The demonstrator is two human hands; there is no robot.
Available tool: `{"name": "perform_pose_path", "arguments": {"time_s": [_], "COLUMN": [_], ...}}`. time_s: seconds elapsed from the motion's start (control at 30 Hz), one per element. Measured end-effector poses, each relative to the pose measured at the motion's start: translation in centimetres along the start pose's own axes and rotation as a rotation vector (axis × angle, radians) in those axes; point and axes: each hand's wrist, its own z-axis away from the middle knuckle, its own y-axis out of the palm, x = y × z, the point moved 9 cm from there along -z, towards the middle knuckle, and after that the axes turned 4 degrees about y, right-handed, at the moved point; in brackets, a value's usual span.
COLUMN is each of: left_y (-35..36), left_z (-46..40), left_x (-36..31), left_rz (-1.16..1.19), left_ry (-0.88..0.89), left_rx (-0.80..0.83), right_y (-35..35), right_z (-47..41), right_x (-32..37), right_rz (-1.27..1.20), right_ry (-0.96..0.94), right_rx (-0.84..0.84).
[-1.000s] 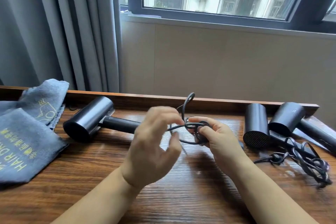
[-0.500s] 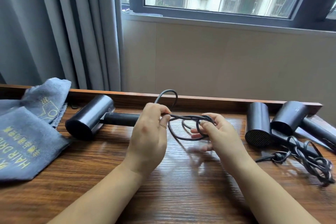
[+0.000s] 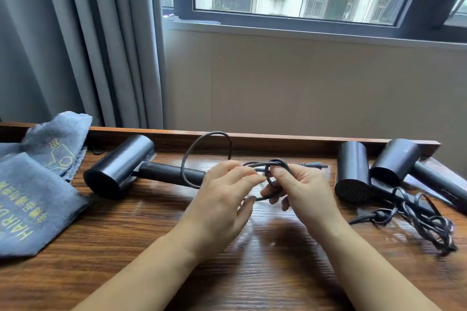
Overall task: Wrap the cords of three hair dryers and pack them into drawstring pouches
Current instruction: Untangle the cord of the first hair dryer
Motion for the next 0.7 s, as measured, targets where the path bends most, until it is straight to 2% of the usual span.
{"name": "perform_pose_path", "arguments": {"time_s": [0.17,0.3,0.4,0.5,0.63,0.7], "left_y": [-1.1,-1.4,-1.8,-2.7,-3.1,-3.0], "left_z": [0.2,0.2,0.2,0.3,0.3,0.5], "left_x": [0.6,0.7,1.6,2.5,1.7,1.6], "left_rz": [-0.008,-0.083,-0.079,0.045,0.446,0.523], "left_ry": [-0.026,-0.053,-0.070,-0.110,-0.206,-0.257], "left_rx": [-0.079,-0.101,-0.124,-0.182,-0.196,-0.208], "right_y": [1.5,2.6,2.9,2.0,1.0,1.0], "right_z": [0.4,0.8,0.7,0.0,-0.9,-1.0], "right_x": [0.2,0.1,-0.1,-0.2,-2.5,-3.1], "right_rz": [-0.112,-0.059,-0.006,-0.030,-0.169,-0.257], "right_ry": [0.037,0.046,0.013,0.007,0.210,0.262], "right_rx": [0.174,0.285,0.269,0.158,0.068,0.058]}}
